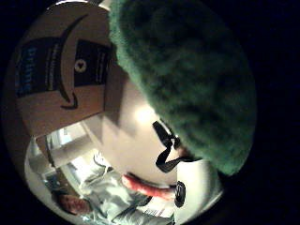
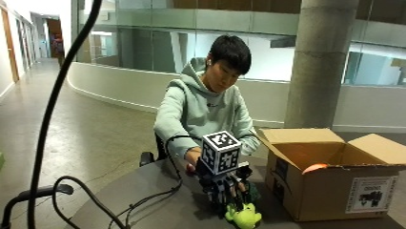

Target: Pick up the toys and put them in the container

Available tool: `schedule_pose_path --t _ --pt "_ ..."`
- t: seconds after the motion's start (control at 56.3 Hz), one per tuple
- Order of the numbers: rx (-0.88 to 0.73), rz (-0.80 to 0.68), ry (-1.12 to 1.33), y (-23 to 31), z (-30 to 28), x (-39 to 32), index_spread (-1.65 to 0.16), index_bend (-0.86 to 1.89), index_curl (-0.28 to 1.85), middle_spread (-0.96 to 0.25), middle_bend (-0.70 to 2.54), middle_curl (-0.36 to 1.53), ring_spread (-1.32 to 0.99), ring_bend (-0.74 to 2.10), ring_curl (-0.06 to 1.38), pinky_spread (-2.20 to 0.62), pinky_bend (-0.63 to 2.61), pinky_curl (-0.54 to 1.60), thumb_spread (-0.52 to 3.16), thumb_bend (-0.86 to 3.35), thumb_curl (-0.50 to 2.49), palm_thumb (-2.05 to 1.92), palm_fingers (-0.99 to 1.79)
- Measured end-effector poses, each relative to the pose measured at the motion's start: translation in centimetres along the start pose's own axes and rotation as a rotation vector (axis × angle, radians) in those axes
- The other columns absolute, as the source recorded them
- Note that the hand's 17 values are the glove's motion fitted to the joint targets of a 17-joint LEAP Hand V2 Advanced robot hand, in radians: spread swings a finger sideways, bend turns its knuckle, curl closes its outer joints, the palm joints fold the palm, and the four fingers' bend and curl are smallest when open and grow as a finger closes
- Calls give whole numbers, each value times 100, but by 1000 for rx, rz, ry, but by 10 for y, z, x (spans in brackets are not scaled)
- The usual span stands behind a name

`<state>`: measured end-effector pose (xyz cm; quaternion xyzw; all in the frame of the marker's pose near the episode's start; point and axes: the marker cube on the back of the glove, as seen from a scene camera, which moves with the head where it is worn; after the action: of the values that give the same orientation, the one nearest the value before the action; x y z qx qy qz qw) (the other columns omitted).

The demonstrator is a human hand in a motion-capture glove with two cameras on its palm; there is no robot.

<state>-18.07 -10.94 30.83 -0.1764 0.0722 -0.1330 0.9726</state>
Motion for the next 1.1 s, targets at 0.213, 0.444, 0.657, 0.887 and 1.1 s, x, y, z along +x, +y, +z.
schedule_pose_path --t 0.213,0.444,0.657,0.887,1.1 --pt "204 -37 -21 -3 5 -3 -28 18 20 -8 37 17 -28 124 57 -31 119 39 114 25 55 79 84" --pt "181 -62 -66 18 -12 3 -27 32 29 -21 81 34 -33 122 57 -38 108 41 80 20 69 83 117" --pt "88 -48 -132 53 -82 17 -27 41 38 -26 92 43 -34 136 60 -40 117 48 72 15 78 76 113" --pt "194 -75 -78 93 -201 -1 -26 42 48 -30 100 54 -31 148 62 -40 124 54 72 13 86 72 108" --pt "343 -136 -103 114 -269 -68 -26 43 59 -31 104 63 -29 152 62 -40 126 58 72 12 94 70 104"
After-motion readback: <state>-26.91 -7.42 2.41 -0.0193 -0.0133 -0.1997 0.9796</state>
